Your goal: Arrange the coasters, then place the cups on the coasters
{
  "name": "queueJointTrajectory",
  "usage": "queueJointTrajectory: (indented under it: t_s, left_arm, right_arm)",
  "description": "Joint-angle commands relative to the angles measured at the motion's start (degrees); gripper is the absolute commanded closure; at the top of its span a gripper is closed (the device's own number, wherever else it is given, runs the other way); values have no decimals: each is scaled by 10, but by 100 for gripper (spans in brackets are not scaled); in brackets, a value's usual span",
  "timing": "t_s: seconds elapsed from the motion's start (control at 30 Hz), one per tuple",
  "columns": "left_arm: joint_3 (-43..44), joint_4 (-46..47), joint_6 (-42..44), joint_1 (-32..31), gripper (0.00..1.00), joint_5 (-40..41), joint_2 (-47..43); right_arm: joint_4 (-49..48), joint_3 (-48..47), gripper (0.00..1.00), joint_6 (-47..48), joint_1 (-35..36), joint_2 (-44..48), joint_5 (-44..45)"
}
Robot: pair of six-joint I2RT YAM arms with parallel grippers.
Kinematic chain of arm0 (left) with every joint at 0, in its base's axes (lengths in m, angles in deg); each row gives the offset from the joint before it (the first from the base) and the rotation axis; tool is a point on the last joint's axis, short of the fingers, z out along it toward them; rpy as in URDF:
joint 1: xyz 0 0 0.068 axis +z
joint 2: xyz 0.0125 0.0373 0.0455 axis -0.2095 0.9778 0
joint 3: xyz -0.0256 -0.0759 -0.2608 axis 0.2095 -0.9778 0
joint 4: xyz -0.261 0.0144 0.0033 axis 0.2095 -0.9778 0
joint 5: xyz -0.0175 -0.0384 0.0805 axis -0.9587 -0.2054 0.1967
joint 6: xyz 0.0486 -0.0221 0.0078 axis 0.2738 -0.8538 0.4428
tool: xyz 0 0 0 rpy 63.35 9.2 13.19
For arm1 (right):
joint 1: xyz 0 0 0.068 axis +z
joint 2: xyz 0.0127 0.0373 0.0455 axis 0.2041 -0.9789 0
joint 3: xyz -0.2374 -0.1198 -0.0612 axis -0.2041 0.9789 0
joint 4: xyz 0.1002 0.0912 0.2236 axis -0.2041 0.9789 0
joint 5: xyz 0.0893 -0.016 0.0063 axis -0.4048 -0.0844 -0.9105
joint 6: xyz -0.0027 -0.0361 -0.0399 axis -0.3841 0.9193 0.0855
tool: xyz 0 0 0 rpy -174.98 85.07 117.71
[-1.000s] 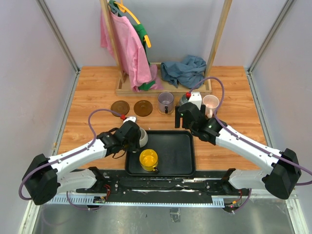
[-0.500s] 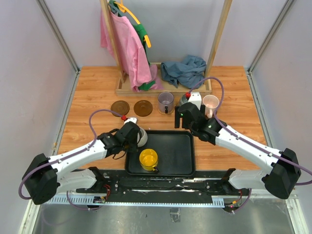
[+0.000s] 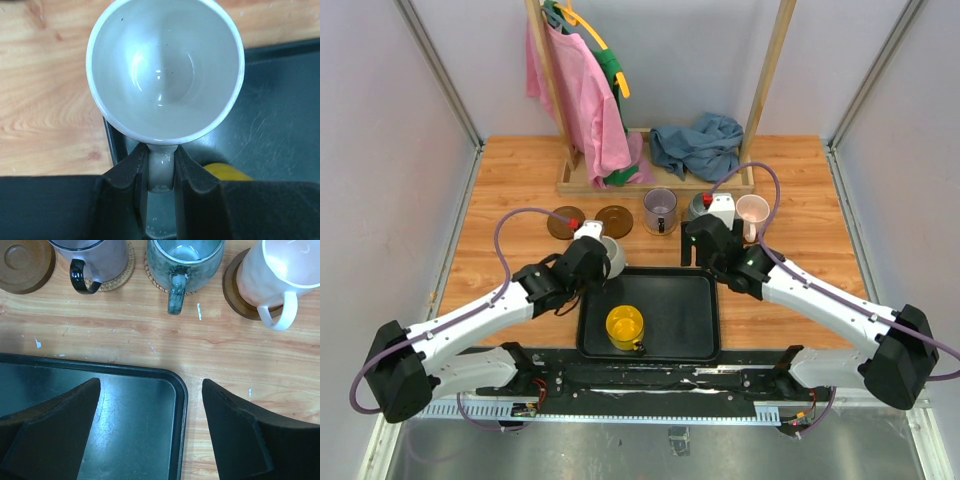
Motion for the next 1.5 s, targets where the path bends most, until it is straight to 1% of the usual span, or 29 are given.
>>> queueJointTrajectory:
  t_s: [0.0, 0.13, 0.2, 0.33, 0.43, 0.63, 0.87, 1.17, 1.47]
  left_arm:
    - [41, 85, 35, -6, 99, 72, 3]
    - [59, 122, 71, -5, 99, 138, 43]
    - [74, 150, 98, 7, 100, 152, 69]
    - [101, 202, 135, 56, 99, 116, 124]
    - [128, 217, 147, 88, 99, 87, 170]
    - [190, 205, 162, 122, 99, 51, 260]
    - [234, 202, 159, 150, 100, 19, 323]
    - [277, 181, 152, 162, 99, -10, 373]
    - [291, 157, 141, 163, 99, -25, 386]
  right_arm:
    - [6, 11, 16, -12, -2, 14, 31]
    - [8, 18, 16, -14, -2, 20, 43]
    - [9, 22, 16, -14, -3, 24, 48]
    - [23, 26, 16, -17, -4, 35, 61]
    - [37, 29, 16, -20, -5, 48, 76]
    - [48, 38, 16, -19, -6, 79, 112]
    - [51, 40, 16, -16, -8, 91, 125]
    - [51, 40, 16, -20, -9, 86, 121]
    - [51, 40, 15, -20, -13, 87, 121]
